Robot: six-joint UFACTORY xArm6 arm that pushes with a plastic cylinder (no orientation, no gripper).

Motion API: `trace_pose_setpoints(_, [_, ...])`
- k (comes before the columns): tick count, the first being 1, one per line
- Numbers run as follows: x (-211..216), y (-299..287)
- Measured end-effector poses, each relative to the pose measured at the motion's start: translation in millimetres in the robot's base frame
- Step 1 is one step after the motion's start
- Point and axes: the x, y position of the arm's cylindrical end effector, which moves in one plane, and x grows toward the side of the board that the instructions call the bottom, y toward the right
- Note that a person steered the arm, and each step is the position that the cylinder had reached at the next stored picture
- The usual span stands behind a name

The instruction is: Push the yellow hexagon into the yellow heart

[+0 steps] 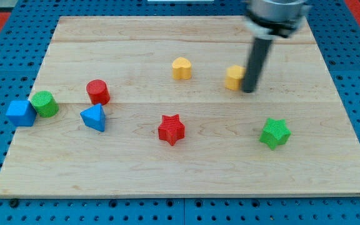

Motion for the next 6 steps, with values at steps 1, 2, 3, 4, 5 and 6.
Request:
trace_pose_setpoints(1, [-2,-3])
trace_pose_setpoints(2, [-3,16])
trace_pose_setpoints(3, [-20,-1])
trace_pose_setpoints(4, [-24,-56])
trace_pose_setpoints(5, [-5,-73])
trace_pose_setpoints(6, [1,-108])
